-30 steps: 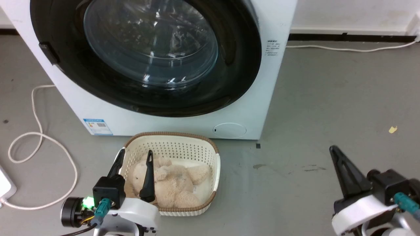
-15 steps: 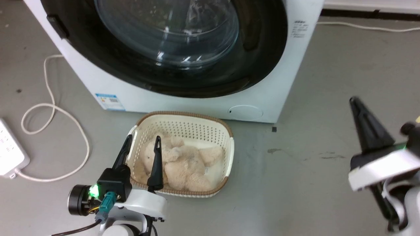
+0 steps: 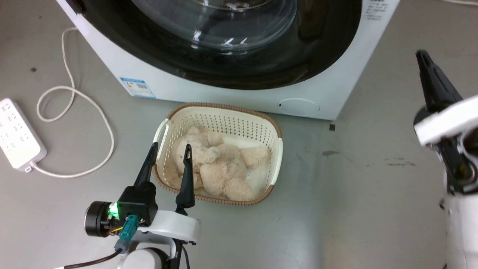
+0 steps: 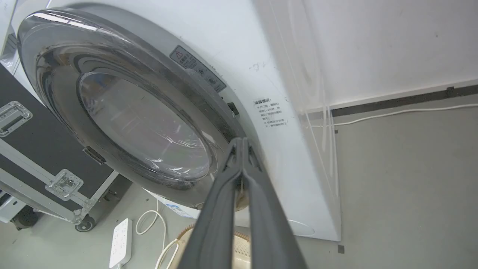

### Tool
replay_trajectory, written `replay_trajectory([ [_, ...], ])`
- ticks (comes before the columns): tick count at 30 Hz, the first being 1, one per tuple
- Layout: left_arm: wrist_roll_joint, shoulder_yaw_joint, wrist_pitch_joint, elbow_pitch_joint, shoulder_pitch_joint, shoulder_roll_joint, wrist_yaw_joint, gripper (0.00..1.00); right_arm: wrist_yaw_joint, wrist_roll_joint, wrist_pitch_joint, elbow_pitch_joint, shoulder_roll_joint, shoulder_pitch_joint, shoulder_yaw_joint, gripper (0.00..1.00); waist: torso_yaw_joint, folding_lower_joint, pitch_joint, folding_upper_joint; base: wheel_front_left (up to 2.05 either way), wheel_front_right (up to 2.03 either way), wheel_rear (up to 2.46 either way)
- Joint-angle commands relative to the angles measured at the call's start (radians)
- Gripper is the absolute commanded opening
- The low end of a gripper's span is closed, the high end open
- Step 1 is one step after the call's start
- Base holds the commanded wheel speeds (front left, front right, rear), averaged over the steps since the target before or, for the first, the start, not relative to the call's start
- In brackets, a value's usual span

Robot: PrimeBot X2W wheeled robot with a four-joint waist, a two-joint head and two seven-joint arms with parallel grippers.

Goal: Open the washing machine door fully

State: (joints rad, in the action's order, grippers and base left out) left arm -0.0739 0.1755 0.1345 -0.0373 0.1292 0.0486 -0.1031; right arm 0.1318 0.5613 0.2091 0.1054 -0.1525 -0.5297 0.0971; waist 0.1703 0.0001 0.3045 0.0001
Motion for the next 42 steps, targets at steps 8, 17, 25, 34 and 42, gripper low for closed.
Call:
replay_trajectory([
  [8,-0.008,0.037,0.027,-0.004,0.045,0.001,-0.019,1.00,0.000,0.131,0.152,0.212,0.059,-0.234,0.113,0.00,0.037,-0.0001,0.047,-0.0001,0.00,0.00,0.00],
  [17,-0.016,0.071,0.046,-0.008,0.055,0.001,-0.034,1.00,-0.001,0.185,0.301,0.447,0.057,-0.460,0.242,0.00,0.080,-0.0001,0.088,-0.0001,0.00,0.00,0.00],
  [25,-0.024,0.105,0.069,-0.012,0.072,0.001,-0.051,1.00,-0.001,0.200,0.417,0.644,0.040,-0.687,0.350,0.00,0.122,-0.0001,0.135,-0.0001,0.00,0.00,0.00],
  [34,-0.035,0.136,0.094,-0.009,0.086,0.001,-0.076,1.00,-0.001,0.221,0.611,0.779,0.035,-0.763,0.438,0.00,0.143,-0.0001,0.152,-0.0001,0.00,0.00,0.00],
  [42,-0.031,0.120,0.111,0.000,0.081,0.002,-0.075,1.00,-0.001,0.254,0.758,0.758,0.074,-0.677,0.484,0.00,0.131,-0.0001,0.104,-0.0001,0.00,0.00,0.00],
])
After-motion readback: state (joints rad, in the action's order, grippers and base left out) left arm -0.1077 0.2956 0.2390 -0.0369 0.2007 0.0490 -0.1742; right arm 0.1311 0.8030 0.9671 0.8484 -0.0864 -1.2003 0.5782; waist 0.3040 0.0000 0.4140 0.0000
